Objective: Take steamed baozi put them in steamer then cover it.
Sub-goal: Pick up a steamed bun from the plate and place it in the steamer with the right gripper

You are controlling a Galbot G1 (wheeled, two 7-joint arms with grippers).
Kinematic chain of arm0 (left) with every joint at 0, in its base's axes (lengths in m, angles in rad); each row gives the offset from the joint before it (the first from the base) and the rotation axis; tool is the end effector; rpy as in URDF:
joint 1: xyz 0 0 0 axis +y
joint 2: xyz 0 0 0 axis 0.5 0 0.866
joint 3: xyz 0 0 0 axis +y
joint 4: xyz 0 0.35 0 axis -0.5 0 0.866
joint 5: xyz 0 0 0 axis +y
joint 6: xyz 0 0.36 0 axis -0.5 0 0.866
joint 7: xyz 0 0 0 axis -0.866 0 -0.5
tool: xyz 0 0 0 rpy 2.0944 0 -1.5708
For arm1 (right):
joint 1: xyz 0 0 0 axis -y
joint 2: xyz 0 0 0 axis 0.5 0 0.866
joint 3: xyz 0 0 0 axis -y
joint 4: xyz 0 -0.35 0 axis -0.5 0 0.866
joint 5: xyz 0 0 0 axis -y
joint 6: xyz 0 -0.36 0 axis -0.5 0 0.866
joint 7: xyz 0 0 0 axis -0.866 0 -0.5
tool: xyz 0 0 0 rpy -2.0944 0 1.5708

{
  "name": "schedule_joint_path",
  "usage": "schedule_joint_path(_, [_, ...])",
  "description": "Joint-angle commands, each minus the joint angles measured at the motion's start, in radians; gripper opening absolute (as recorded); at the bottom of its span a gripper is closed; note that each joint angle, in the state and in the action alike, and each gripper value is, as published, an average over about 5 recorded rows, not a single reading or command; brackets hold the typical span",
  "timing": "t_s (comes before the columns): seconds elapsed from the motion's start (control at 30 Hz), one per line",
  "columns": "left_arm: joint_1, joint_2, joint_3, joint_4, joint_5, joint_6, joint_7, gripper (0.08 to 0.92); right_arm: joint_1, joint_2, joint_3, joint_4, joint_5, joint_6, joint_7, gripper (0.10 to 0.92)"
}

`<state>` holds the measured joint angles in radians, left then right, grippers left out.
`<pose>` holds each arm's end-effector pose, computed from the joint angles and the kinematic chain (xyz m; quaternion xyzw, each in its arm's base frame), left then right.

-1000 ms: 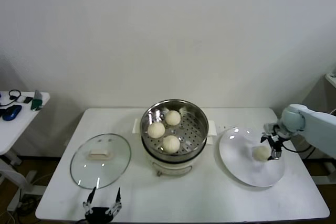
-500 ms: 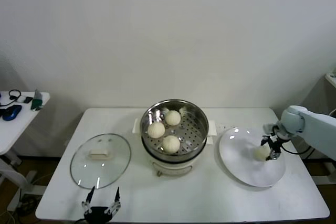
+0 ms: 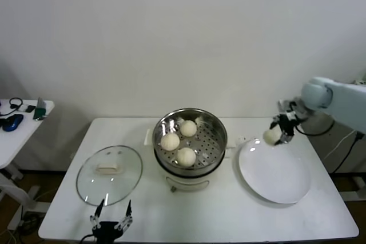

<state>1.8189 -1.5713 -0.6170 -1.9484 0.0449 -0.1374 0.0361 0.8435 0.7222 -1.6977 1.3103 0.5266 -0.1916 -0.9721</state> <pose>0.0873 0.0311 -0.3881 0.0137 -0.9903 -0.0471 0.1296 0.5412 -0.1492 -0.0426 0.4906 -0.5682 0.5370 0.3848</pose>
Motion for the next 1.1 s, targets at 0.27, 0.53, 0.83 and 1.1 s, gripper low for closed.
schedule_joint_path(0.27, [0.006, 0.006, -0.005, -0.012, -0.014, -0.003, 0.0, 0.823, 0.224, 0.329, -0.027, 0.252, 0.35, -0.145, 0.095, 0.679])
schedule_joint_path(0.53, [0.007, 0.002, -0.012, -0.014, -0.018, 0.0, 0.001, 0.823, 0.0, 0.436, 0.0, 0.119, 0.231, -0.158, 0.139, 0.681])
schedule_joint_path(0.83, [0.008, 0.001, -0.023, -0.011, -0.023, 0.002, 0.001, 0.823, -0.122, 0.486, 0.017, -0.005, 0.11, -0.136, 0.135, 0.679])
schedule_joint_path(1.1, [0.008, 0.006, -0.027, -0.006, -0.03, 0.001, 0.0, 0.823, -0.155, 0.489, 0.005, -0.028, 0.086, -0.135, 0.132, 0.68])
